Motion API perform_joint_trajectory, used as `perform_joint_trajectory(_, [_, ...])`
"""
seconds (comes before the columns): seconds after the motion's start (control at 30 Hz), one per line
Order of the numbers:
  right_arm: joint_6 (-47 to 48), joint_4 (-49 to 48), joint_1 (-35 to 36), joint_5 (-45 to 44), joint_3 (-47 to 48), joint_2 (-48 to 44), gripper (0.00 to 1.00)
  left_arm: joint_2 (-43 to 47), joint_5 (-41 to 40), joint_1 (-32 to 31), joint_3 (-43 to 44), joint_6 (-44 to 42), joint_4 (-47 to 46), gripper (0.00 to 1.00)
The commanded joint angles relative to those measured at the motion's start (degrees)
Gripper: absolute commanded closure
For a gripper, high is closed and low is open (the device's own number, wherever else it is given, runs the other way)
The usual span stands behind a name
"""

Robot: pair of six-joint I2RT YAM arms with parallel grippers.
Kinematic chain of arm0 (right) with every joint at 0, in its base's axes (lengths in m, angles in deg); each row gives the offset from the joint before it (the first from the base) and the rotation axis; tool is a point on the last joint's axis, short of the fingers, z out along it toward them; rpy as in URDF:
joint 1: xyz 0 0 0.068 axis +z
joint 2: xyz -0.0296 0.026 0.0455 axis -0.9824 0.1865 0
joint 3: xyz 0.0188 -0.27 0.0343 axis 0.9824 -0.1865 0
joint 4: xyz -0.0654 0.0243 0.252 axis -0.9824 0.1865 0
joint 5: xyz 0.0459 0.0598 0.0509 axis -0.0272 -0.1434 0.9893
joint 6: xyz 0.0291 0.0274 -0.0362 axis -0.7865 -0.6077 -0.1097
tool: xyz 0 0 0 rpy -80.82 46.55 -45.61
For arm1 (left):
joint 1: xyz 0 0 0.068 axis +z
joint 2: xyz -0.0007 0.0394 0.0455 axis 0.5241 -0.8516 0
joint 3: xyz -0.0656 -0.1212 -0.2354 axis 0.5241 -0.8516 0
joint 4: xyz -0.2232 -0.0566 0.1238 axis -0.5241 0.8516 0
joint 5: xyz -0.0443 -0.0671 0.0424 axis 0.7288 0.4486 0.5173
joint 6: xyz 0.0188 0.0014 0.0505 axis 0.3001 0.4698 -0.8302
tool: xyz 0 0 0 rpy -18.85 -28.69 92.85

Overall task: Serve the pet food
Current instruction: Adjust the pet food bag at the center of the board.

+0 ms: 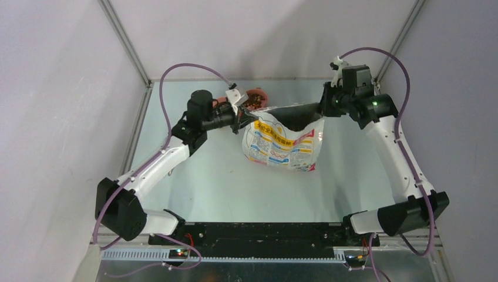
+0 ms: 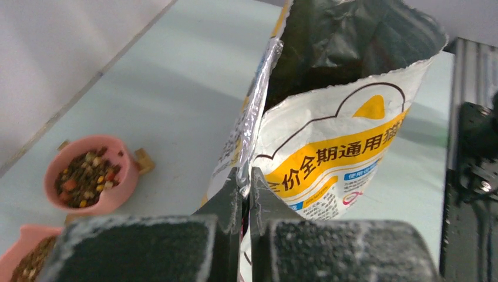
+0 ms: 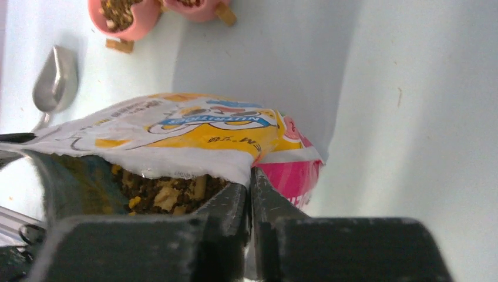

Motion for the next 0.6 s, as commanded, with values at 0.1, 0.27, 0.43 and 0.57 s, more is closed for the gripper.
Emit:
perform_joint_trajectory(0.1, [0.73, -11.51, -3.57, -1.02, 1.80, -2.58, 0.34, -0.63, -11.93, 3.71, -2.50, 16.39, -32.64, 1.00])
perform_joint_trajectory(0.27, [1.84, -15.91, -3.69, 3.64, -2.97, -7.43, 0.10, -3.59, -12.07, 3.77, -1.17, 16.11, -32.12, 1.00])
perform_joint_trajectory(0.43, [5.07, -21.30, -4.42, 13.81, -8.81, -10.34, 0.06, -4.68, -10.82, 4.79, 0.64, 14.53, -27.55, 1.00])
perform_joint_trajectory(0.57, [9.16, -22.81, -5.38, 20.59, -12.36, -10.57, 0.07, -4.79, -7.01, 7.55, 0.45, 14.38, -27.28, 1.00])
